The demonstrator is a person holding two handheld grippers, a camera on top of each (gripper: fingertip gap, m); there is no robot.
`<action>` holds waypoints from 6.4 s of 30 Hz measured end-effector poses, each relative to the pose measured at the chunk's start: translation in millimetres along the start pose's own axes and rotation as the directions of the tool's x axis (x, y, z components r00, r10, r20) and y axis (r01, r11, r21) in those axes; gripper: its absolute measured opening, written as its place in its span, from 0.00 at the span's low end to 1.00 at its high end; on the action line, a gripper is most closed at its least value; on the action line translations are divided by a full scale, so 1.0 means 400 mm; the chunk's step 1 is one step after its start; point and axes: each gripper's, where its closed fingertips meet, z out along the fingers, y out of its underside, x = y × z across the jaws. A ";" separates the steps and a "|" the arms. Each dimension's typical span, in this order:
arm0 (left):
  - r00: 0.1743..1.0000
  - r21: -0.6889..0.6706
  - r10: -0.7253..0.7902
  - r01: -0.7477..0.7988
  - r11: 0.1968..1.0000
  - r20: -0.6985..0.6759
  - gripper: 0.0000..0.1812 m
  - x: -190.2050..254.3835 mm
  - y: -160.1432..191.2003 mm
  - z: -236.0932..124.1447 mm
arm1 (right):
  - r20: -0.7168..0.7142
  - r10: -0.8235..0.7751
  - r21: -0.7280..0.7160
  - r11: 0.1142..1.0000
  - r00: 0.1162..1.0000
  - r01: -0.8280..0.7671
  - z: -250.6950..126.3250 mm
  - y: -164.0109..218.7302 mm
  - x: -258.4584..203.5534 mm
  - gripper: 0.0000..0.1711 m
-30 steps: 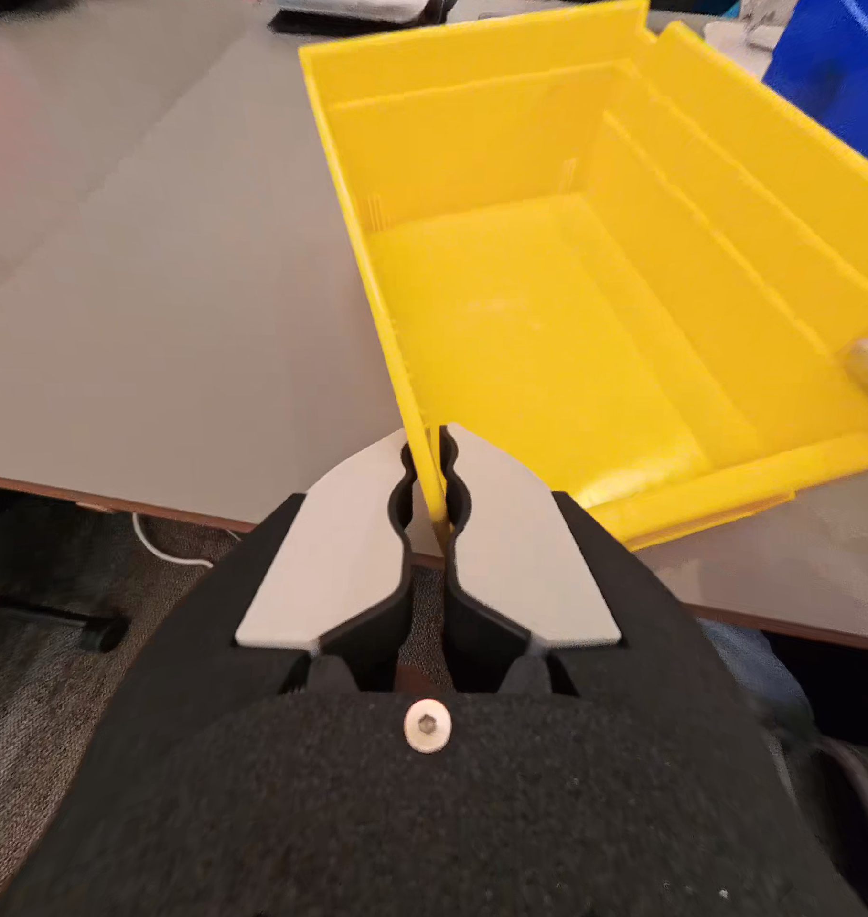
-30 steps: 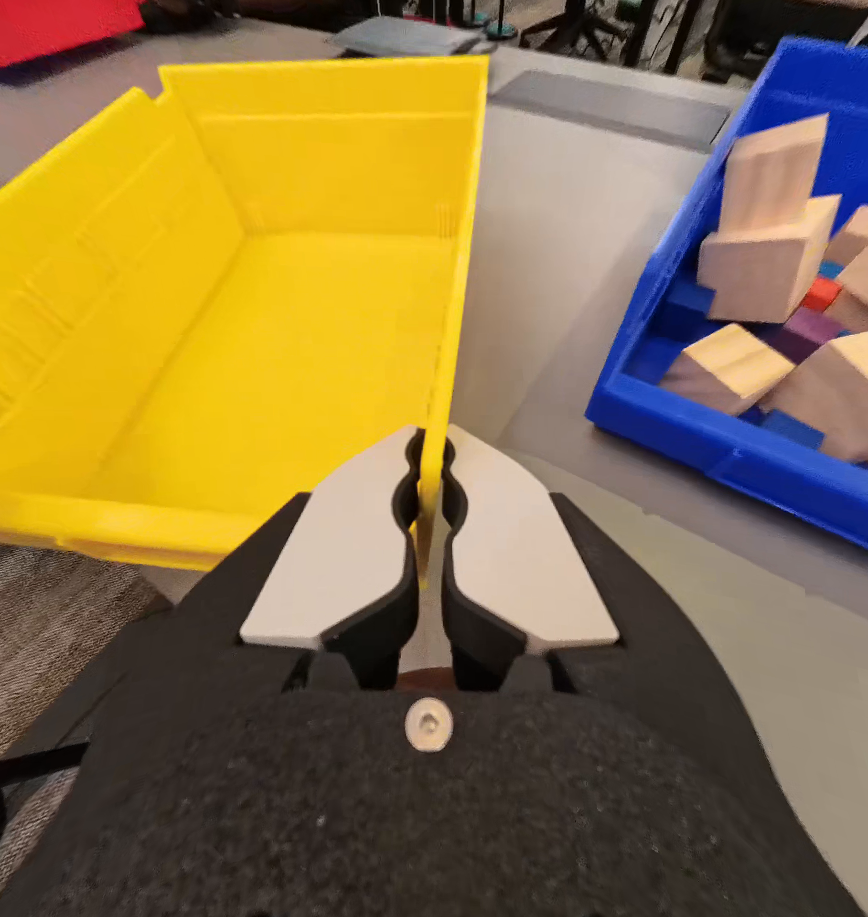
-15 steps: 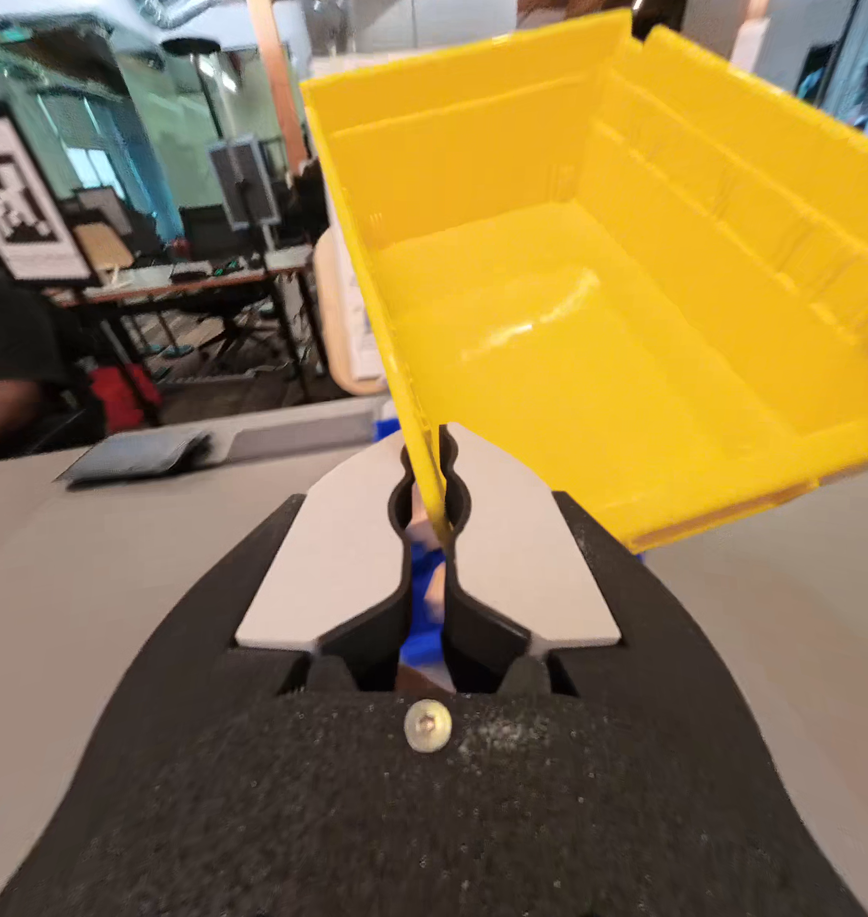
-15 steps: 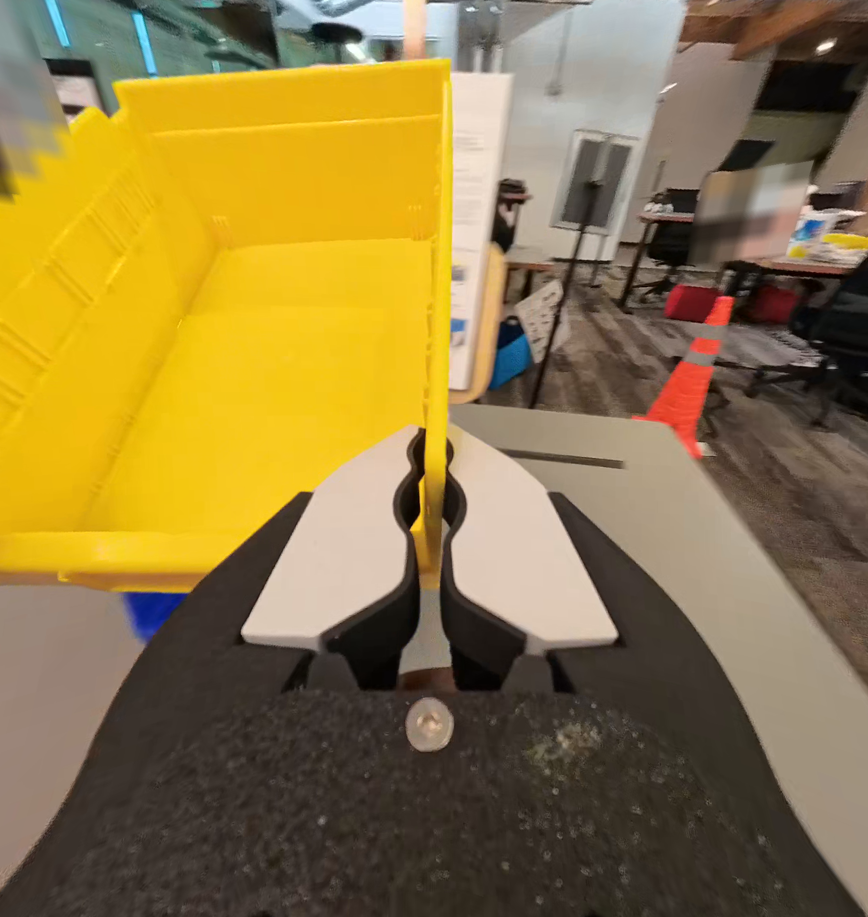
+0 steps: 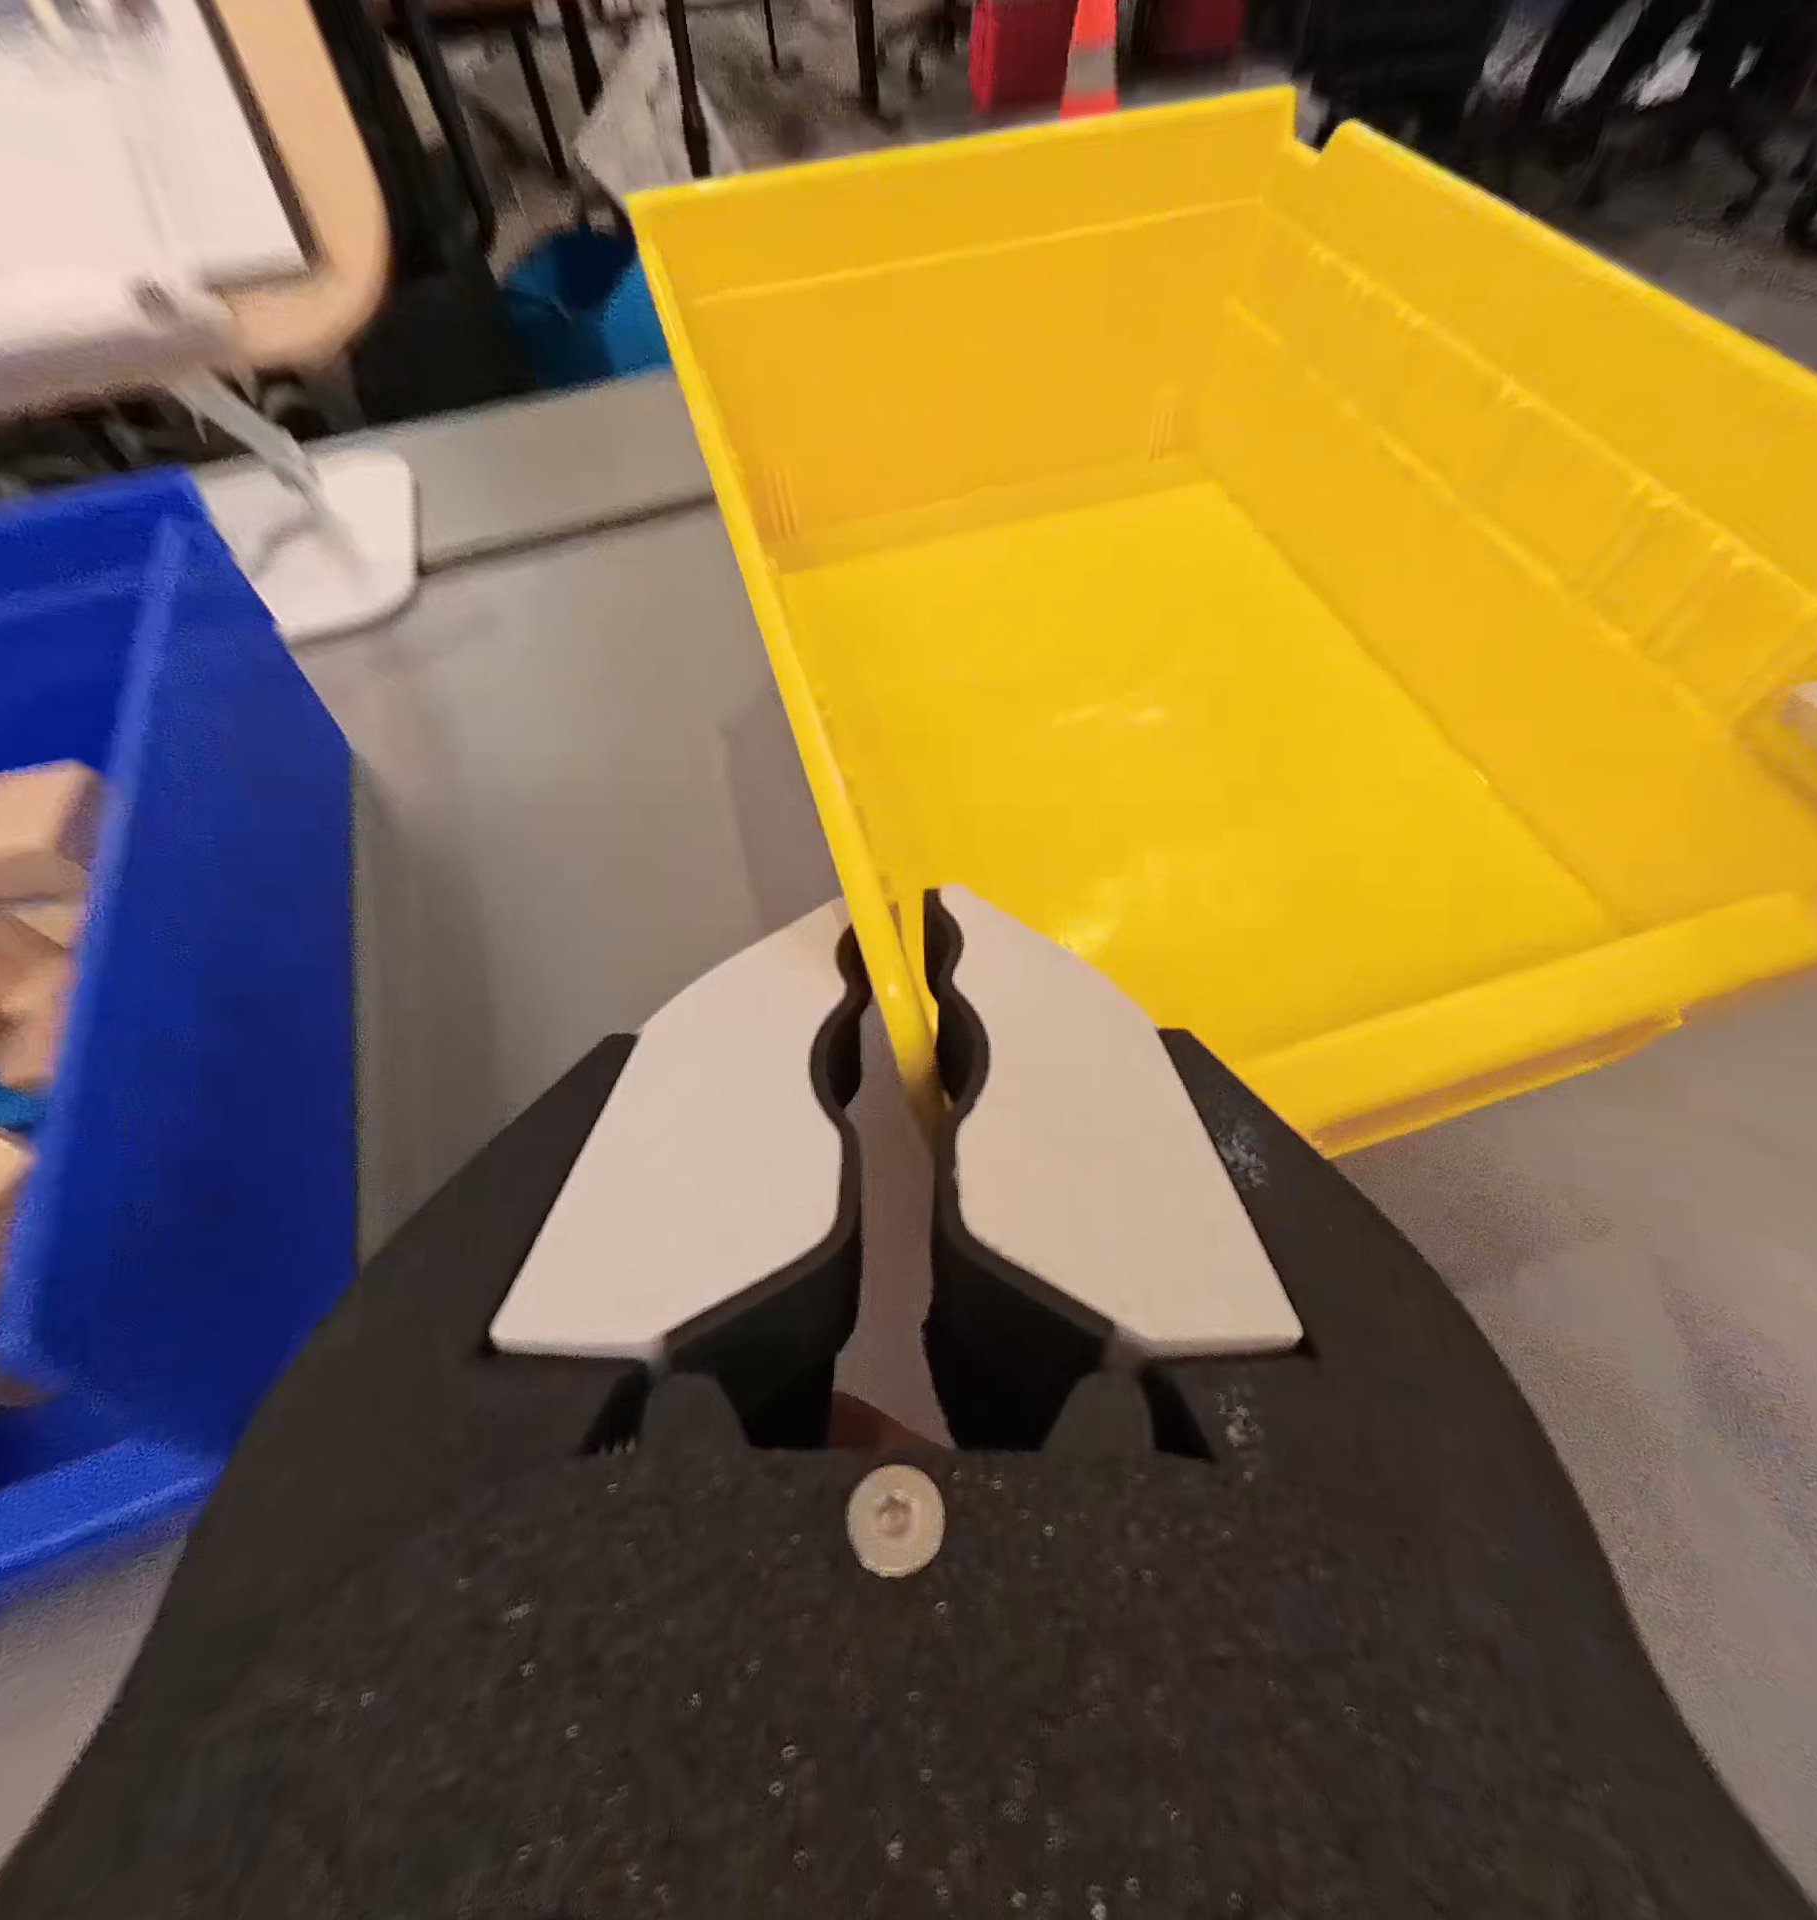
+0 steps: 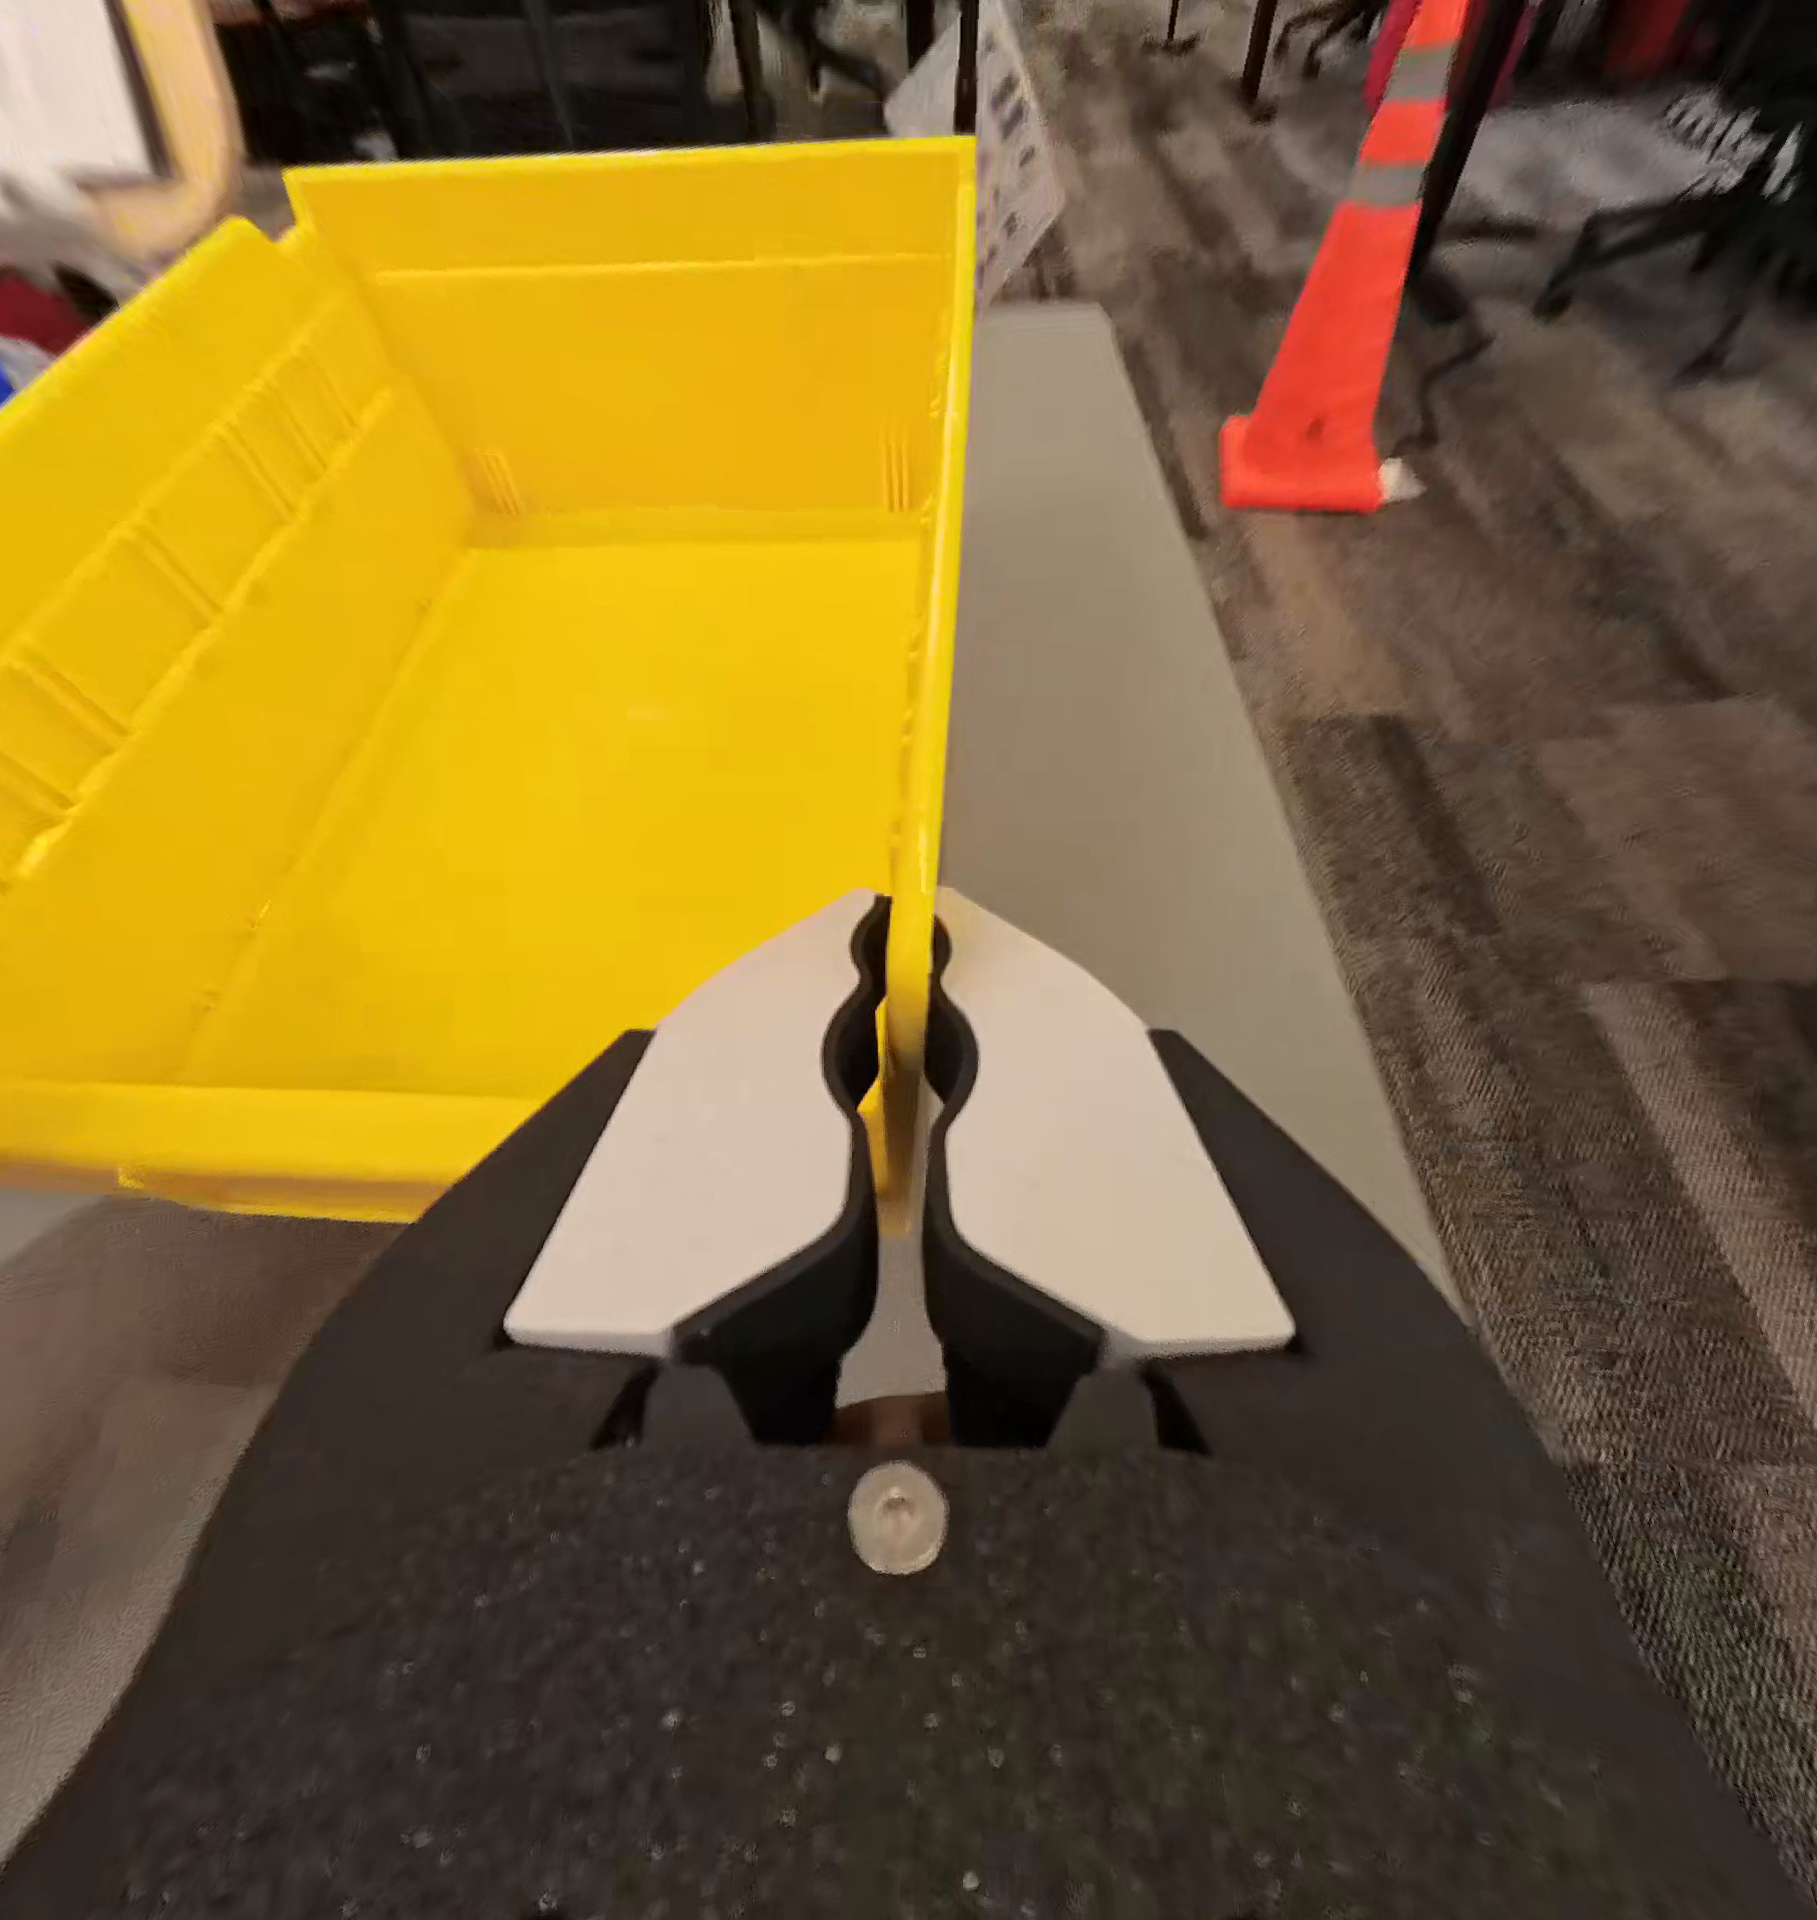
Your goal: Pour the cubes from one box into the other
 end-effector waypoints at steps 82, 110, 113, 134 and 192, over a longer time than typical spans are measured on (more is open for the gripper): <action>0.901 0.196 -0.429 0.410 0.891 0.067 0.28 -1.162 0.266 -0.579 | 0.418 -0.286 0.142 0.958 0.862 0.249 -0.128 0.003 -0.826 0.16; 0.920 0.070 -0.241 0.231 0.970 0.309 0.25 -1.125 0.392 -0.518 | 0.049 0.038 0.014 0.999 0.998 -0.039 -0.118 0.138 -0.234 0.17; 0.918 0.065 -0.230 0.221 0.973 0.322 0.24 -1.130 0.396 -0.523 | 0.074 0.054 0.025 0.998 0.996 -0.056 -0.119 0.133 -0.250 0.17; 0.905 0.040 -0.277 0.279 0.960 0.322 0.24 -1.135 0.416 -0.523 | 0.075 0.050 0.030 0.998 0.996 -0.052 -0.124 0.130 -0.257 0.17; 0.927 0.054 -0.293 0.289 0.956 0.233 0.02 -1.418 0.389 -0.442 | 0.910 -0.414 -0.016 -0.053 -0.007 0.998 0.677 -0.103 -1.630 0.11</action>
